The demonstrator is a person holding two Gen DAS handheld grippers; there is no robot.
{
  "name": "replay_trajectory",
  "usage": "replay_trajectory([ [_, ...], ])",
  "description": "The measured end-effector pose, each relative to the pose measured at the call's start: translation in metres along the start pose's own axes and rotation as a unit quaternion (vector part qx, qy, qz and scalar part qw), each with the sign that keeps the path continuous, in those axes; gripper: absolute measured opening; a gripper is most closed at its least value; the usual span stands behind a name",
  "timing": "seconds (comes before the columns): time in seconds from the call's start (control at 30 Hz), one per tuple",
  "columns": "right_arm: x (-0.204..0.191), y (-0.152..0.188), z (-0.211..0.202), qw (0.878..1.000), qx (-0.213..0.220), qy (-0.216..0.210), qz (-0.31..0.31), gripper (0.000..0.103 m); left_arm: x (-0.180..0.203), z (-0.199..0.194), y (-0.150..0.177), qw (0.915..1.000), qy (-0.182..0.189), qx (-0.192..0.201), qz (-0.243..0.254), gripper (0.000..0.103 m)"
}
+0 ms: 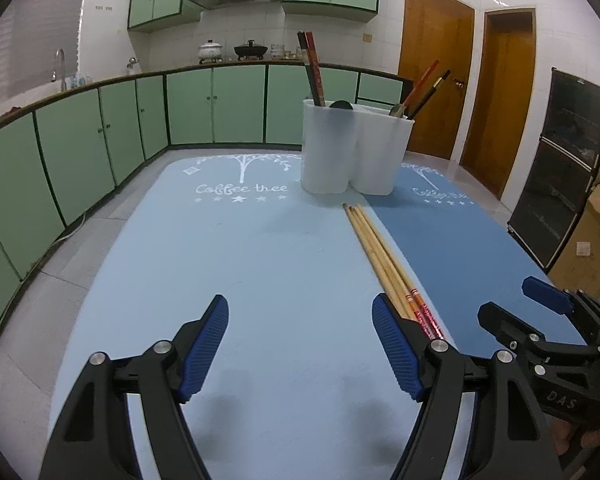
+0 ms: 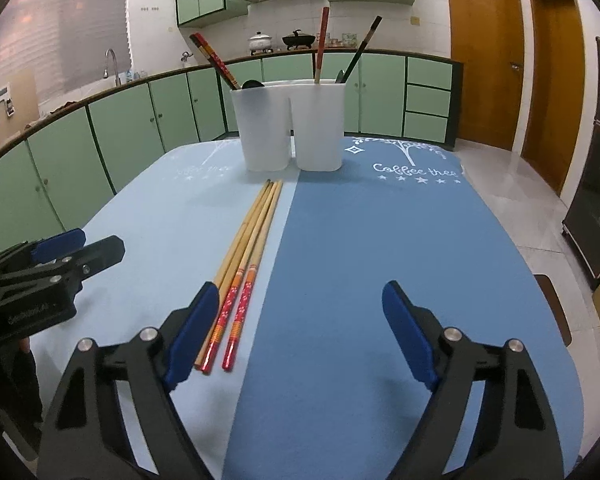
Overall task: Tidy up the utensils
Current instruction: 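Move both tools back to the remaining wooden chopsticks on the mat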
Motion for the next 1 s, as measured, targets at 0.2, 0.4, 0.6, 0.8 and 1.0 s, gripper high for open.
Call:
replay_trajectory([
  [0.2,-0.010,0.013,0.008,0.999,-0.029,-0.001,-0.014,0.066,-0.004,0.000,0.003,0.9999,0.002,-0.004,-0.012,0.073],
  [0.4,-0.016,0.018,0.010,0.999,-0.043,-0.004,-0.028,0.054,-0.007,0.000,0.006,0.9998,0.001,-0.008,-0.016,0.073],
  [0.6,-0.025,0.024,0.009,0.997,-0.055,-0.012,-0.046,0.044,-0.008,0.002,0.007,0.9997,0.003,-0.011,-0.021,0.074],
  [0.8,-0.029,0.027,0.009,0.997,-0.061,-0.014,-0.055,0.038,-0.006,0.003,0.007,0.9998,0.003,-0.011,-0.017,0.074],
  [1.0,-0.032,0.029,0.009,0.996,-0.056,-0.012,-0.064,0.028,-0.004,0.005,0.007,0.9998,0.002,-0.013,-0.016,0.074],
])
Point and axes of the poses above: each gripper's, at about its wrist camera, not at the fingertips, and z roughly the way its jaws point, x to its right, y to its underside, the point moved 5 cm from there along z, roughly the way its jaws point, and after that the axes turned 10 degrees about y, right-handed, at the moved point
